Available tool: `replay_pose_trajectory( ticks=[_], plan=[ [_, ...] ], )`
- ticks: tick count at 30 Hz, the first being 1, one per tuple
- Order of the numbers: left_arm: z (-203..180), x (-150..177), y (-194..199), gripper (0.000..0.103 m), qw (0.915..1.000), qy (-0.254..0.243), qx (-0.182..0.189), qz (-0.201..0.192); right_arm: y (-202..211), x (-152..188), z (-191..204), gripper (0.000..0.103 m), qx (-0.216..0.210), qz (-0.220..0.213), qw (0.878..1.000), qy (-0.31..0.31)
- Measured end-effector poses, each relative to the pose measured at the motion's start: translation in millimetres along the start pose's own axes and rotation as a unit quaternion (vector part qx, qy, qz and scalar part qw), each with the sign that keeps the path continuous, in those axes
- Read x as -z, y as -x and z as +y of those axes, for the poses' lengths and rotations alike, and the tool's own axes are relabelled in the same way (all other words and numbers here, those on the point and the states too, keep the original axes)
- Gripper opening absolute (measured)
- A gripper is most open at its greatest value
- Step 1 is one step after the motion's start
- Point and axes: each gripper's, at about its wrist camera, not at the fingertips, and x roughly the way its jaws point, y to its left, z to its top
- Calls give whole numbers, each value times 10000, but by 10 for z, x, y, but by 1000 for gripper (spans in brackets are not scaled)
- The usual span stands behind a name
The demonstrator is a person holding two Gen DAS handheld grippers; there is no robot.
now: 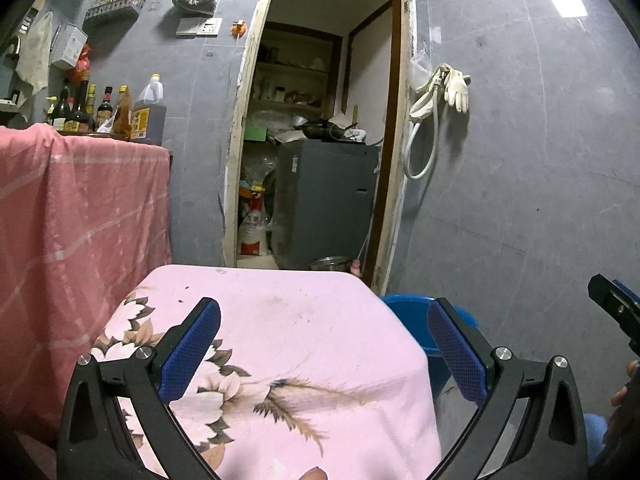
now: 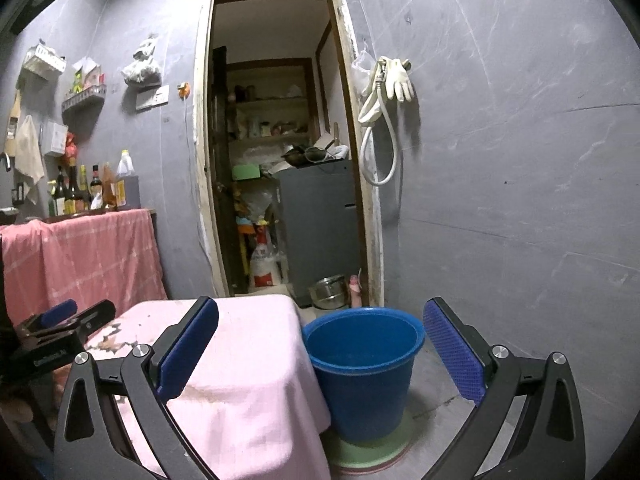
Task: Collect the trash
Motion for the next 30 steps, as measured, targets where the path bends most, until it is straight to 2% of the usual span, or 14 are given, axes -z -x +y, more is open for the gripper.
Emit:
replay_pose_trajectory(
  ticks=[14, 30],
  plan=[
    [65, 307, 122, 101, 9996, -251, -98, 90, 159, 265, 108, 103, 317, 139, 9991, 238],
    [169, 627, 75, 101, 9988, -259, -335, 254, 23, 603, 37, 103, 445, 559, 9969, 341]
  ],
)
